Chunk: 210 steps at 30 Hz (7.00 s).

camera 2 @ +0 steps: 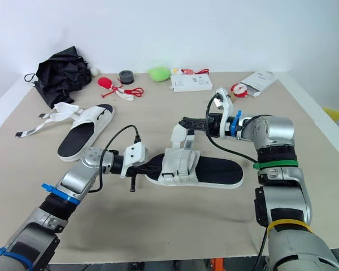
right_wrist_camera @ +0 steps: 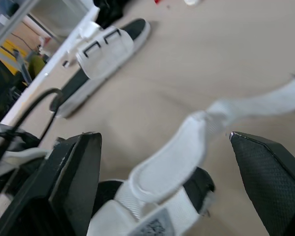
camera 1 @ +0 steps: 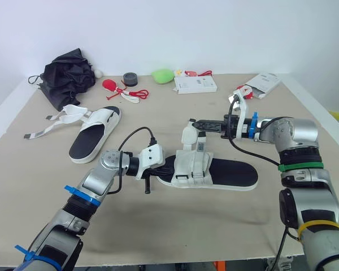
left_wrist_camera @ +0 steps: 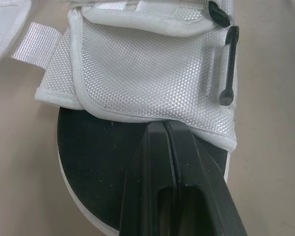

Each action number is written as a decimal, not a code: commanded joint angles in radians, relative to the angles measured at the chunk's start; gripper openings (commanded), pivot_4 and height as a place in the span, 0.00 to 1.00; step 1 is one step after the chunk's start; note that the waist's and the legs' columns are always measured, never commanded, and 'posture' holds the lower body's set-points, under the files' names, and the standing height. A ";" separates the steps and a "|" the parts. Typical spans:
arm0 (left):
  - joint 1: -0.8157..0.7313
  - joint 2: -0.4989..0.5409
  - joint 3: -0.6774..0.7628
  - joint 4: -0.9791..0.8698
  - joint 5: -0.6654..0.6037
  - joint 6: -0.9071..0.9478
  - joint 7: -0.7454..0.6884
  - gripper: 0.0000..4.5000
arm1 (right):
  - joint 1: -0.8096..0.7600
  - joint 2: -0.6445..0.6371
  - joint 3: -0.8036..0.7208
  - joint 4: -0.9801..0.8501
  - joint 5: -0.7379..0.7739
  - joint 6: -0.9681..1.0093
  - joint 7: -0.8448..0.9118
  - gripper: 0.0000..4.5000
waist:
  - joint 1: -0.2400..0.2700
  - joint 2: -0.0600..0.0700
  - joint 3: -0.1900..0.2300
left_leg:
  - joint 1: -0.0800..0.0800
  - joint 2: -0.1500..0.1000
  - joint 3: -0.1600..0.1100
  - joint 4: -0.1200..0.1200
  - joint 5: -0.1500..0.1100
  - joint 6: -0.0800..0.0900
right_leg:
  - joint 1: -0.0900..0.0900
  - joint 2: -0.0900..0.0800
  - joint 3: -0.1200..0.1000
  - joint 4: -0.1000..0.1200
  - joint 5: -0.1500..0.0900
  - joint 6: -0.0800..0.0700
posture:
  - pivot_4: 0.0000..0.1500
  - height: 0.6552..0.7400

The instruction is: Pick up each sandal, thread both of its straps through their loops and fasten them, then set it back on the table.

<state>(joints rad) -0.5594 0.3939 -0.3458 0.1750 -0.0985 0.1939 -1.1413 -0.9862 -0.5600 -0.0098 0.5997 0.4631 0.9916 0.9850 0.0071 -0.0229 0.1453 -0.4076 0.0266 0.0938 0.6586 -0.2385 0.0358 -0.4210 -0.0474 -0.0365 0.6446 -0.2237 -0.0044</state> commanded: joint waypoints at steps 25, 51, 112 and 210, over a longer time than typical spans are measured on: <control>0.105 0.064 -0.049 -0.027 0.039 0.090 0.011 0.00 | -0.230 0.190 -0.009 0.524 -0.180 -0.368 0.036 0.99 | -0.016 0.000 0.000 | 0.001 0.001 0.000 -0.002 0.000 0.000 | -0.001 0.002 0.001 0.002 -0.001 -0.002 | 1.00 1.00; 0.130 0.065 -0.063 -0.053 0.029 0.102 0.036 0.00 | -0.310 0.247 -0.128 0.622 -0.211 -0.484 -0.036 0.71 | -0.027 0.001 0.000 | 0.001 0.001 0.001 -0.002 0.000 -0.002 | -0.001 0.001 0.001 0.002 -0.001 -0.002 | 1.00 1.00; 0.068 0.014 -0.097 0.043 0.040 0.042 -0.009 0.00 | 0.497 -0.285 0.269 -0.627 -0.683 -1.867 -0.350 0.98 | 0.000 -0.001 0.000 | 0.016 0.000 -0.001 -0.001 0.000 -0.007 | 0.013 0.002 0.001 0.003 -0.008 0.004 | 1.00 1.00; 0.119 0.025 -0.097 -0.010 0.038 0.062 0.015 0.00 | -0.047 -0.180 0.379 -0.464 0.442 0.427 -0.049 0.03 | 0.004 -0.009 -0.003 | -0.001 0.000 -0.004 -0.003 -0.008 0.000 | 0.007 -0.008 -0.014 -0.015 -0.003 0.001 | 1.00 1.00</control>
<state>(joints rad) -0.5029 0.3888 -0.3747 0.1043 -0.1182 0.1904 -1.1176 -1.0020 -0.7394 0.3710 0.1264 0.9342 1.4331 0.8936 0.0115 -0.0314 0.1421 -0.4083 0.0266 0.0900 0.6558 -0.2468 0.0354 -0.4140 -0.0550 -0.0507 0.6298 -0.2263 -0.0040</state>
